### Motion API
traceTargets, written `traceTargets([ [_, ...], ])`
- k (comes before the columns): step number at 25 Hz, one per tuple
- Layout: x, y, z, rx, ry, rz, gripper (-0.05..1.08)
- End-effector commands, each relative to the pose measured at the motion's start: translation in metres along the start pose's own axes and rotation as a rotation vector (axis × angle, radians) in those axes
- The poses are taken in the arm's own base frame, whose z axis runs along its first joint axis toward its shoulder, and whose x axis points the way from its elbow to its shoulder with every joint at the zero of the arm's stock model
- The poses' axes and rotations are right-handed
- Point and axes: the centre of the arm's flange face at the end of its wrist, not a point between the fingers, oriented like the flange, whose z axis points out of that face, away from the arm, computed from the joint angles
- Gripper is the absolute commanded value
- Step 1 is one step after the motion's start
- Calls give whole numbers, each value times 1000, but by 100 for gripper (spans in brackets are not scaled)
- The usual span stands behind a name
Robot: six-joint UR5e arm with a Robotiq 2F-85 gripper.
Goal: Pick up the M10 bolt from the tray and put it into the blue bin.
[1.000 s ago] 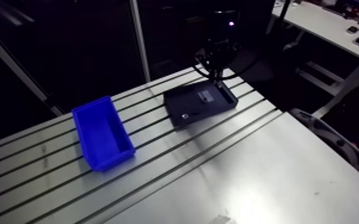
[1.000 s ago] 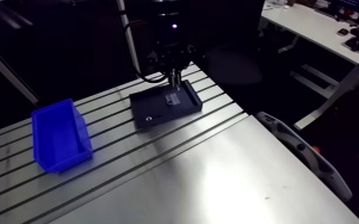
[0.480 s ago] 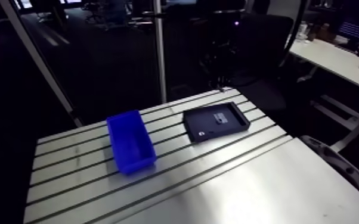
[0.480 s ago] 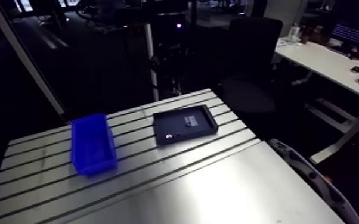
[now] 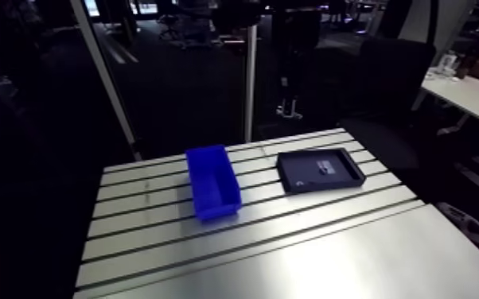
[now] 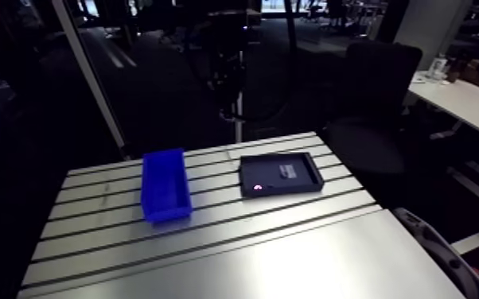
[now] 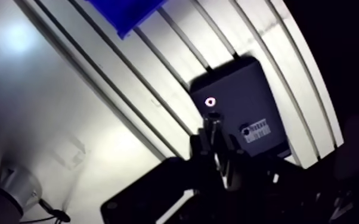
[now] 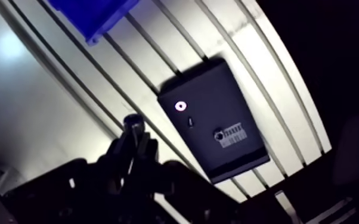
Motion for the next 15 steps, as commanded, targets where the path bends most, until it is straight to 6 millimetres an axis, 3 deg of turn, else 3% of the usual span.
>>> traceTargets([
  [1, 22, -24, -8, -13, 14, -228, 103],
  [10, 49, -52, -15, -4, 103, -423, 102],
  [15, 72, -78, 3, 6, 90, -505, 102],
])
